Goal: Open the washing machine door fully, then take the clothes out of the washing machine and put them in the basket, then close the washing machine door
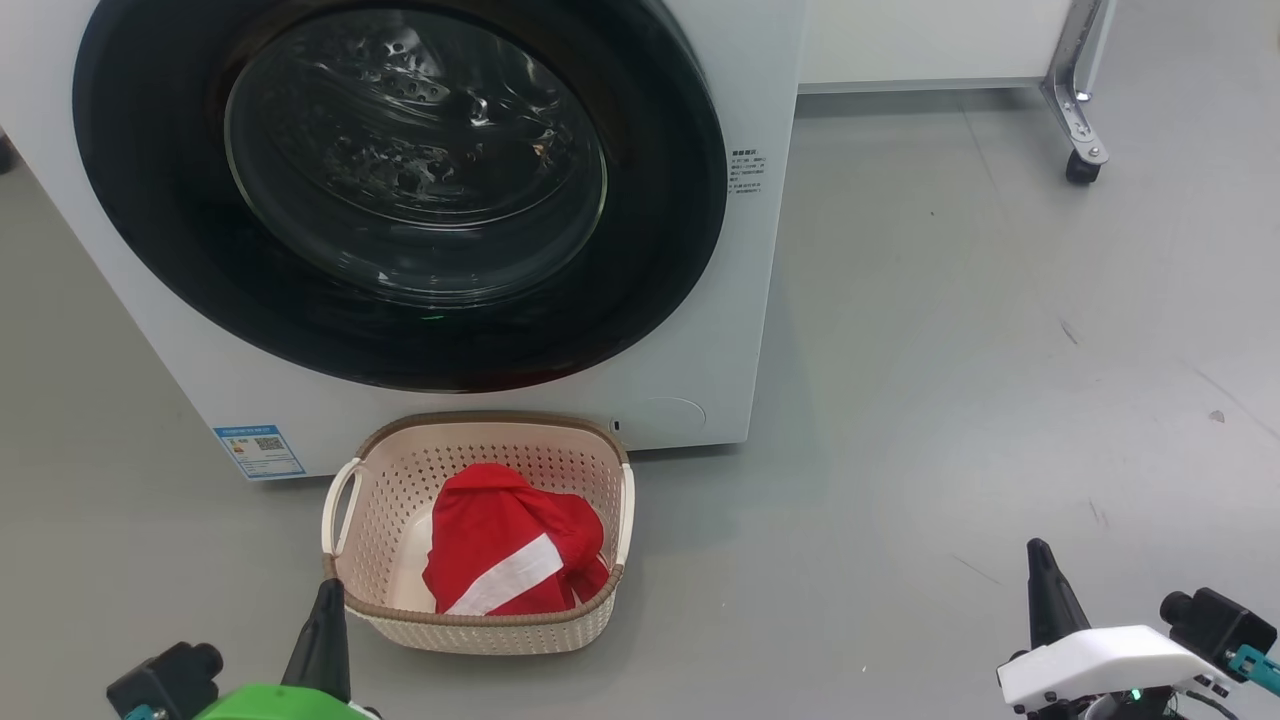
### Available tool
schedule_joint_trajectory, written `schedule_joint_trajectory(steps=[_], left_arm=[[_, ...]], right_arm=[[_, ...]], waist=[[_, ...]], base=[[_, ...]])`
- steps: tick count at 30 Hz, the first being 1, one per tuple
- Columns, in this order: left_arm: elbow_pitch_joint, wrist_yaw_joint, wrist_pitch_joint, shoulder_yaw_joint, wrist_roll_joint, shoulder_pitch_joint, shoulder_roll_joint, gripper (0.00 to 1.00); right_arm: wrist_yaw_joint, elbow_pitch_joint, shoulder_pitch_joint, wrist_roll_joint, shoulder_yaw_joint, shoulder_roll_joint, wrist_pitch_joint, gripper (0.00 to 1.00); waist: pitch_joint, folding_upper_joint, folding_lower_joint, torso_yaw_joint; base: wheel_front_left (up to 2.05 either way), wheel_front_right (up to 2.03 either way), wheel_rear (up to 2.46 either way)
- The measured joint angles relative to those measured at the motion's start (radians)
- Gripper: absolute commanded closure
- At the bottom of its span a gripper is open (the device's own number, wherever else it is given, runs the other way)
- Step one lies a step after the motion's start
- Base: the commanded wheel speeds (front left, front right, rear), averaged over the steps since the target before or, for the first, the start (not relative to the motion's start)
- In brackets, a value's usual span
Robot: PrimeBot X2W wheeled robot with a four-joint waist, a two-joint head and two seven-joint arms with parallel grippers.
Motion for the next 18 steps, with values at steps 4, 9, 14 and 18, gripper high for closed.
schedule_joint_trajectory(steps=[4, 9, 14, 18], left_arm=[[0.01, -0.006, 0.014, 0.012, -0.052, -0.004, 0.001, 1.0], [0.02, -0.016, 0.027, 0.031, -0.127, -0.02, 0.002, 1.0], [0.027, -0.024, 0.039, 0.044, -0.191, -0.032, 0.002, 1.0], [0.036, -0.028, 0.049, 0.058, -0.243, -0.04, 0.003, 1.0]], right_arm=[[0.001, 0.003, -0.007, 0.05, -0.012, -0.001, 0.014, 1.0], [0.009, 0.008, -0.022, 0.13, -0.029, -0.002, 0.035, 1.0], [0.013, 0.014, -0.037, 0.194, -0.044, -0.004, 0.049, 1.0], [0.018, 0.017, -0.043, 0.245, -0.054, -0.005, 0.06, 1.0]], waist=[[0.001, 0.0, 0.0, -0.001], [0.002, 0.0, 0.0, -0.001], [0.002, 0.0, 0.0, -0.002], [0.003, 0.0, 0.0, -0.003]], base=[[0.0, 0.0, 0.0], [0.0, 0.0, 0.0], [0.0, 0.0, 0.0], [0.0, 0.0, 0.0]])
